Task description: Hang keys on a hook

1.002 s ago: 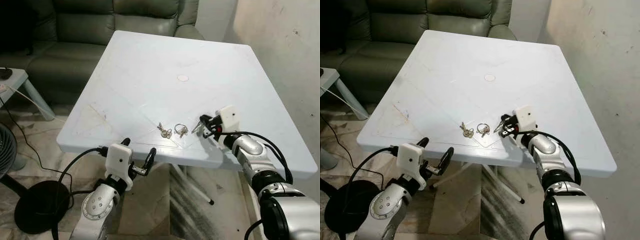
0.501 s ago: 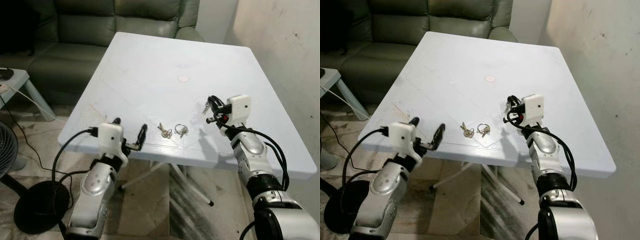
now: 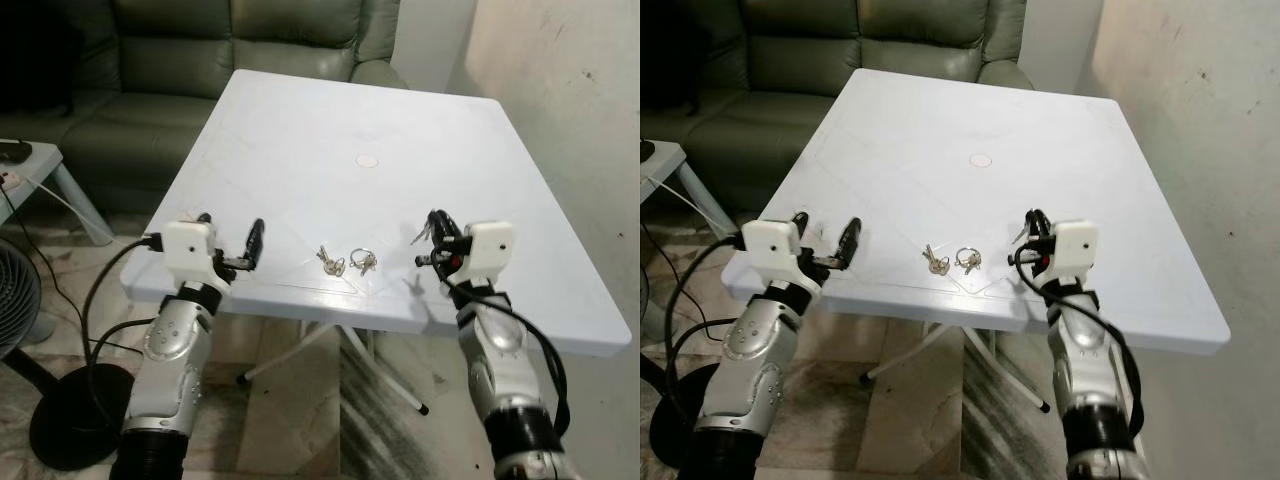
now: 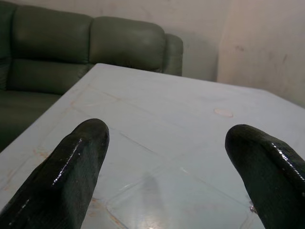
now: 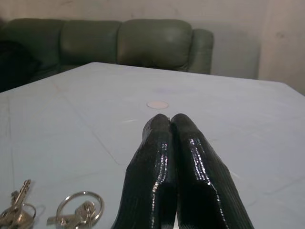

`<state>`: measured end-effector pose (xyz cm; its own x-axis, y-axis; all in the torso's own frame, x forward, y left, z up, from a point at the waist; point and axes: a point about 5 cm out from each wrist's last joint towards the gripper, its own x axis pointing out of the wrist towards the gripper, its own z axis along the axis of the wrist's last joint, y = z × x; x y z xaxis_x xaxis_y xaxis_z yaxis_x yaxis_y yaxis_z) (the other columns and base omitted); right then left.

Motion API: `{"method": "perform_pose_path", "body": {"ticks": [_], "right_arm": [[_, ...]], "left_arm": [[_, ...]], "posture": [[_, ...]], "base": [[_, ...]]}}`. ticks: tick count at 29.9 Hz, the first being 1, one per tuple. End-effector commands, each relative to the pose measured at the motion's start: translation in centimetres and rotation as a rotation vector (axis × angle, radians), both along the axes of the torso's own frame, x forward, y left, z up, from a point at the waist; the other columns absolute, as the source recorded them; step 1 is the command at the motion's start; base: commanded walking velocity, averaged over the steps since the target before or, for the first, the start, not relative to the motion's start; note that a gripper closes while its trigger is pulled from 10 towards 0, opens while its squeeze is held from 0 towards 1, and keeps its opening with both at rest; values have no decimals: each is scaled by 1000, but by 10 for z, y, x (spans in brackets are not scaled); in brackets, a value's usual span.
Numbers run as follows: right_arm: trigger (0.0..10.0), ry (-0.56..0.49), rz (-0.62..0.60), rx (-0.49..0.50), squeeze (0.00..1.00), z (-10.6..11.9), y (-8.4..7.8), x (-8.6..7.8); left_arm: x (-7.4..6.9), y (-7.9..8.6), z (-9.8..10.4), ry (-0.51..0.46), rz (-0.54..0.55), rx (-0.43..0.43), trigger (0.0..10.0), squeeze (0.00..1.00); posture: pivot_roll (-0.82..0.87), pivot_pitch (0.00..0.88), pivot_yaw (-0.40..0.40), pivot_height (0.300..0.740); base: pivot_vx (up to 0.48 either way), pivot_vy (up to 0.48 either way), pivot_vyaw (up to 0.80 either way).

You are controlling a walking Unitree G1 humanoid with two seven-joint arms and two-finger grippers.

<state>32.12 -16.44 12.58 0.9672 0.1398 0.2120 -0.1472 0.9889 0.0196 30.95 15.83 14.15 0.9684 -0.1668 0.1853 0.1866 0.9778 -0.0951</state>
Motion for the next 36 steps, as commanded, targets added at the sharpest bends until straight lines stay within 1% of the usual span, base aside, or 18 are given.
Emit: {"method": "perform_pose_path", "body": {"ticks": [1, 5, 8, 10, 12, 16, 19, 23, 28, 31, 35, 36], "right_arm": [[10000, -18, -20, 8, 0, 6, 0, -4], [10000, -3, -32, 6, 0, 3, 0, -15], [10000, 4, -54, -5, 0, 1, 2, -19], [10000, 5, -48, -19, 0, 1, 5, -20], [10000, 10, -51, -10, 0, 1, 6, -20], [10000, 49, -67, -23, 0, 1, 9, -17], [10000, 48, -59, -66, 0, 2, 8, -13], [10000, 46, -78, -74, 0, 7, 0, -7], [10000, 51, -91, -76, 0, 9, -3, -4], [10000, 51, -86, -76, 0, 8, 2, -4], [10000, 55, -68, -70, 0, 6, 10, -4], [10000, 55, -63, -68, 0, 6, 11, -4]], "left_arm": [[-2, 2, 0, -9, -5, -9, 10000, 0], [-3, 7, -1, -12, 9, -18, 10000, 0], [-6, 13, -5, 1, 28, -29, 10000, 0], [-7, 15, -7, 6, 32, -34, 10000, 0], [-6, 15, -7, 7, 34, -37, 10000, 0], [-1, 14, -4, -2, 28, -27, 10000, 0], [5, 14, 0, -10, 25, -19, 10000, 0], [11, 15, 7, -27, 22, -10, 10000, 0], [15, 16, 7, -26, 26, -10, 10000, 0], [16, 13, 6, -16, 24, -17, 10000, 0], [15, 10, 4, -12, 21, -22, 10000, 0], [15, 10, 4, -14, 23, -24, 10000, 0]], "posture": [[-2, 0, -39, 740], [-3, 0, -38, 740], [-7, 0, -34, 740], [-8, 0, -33, 740], [-5, 0, -34, 740], [-6, 0, -33, 740], [-5, 0, -32, 740], [-2, 0, -32, 740], [1, 0, -30, 740], [3, 0, -30, 740], [3, 0, -30, 740], [3, 0, -30, 740]], "base": [[0, 0, 0], [0, 0, 0], [0, 0, 0], [0, 0, 0], [0, 0, 0], [0, 0, 0], [0, 0, -633], [0, 0, -750], [0, 0, -756], [0, 0, -756], [0, 462, -756], [0, 0, -756]]}}
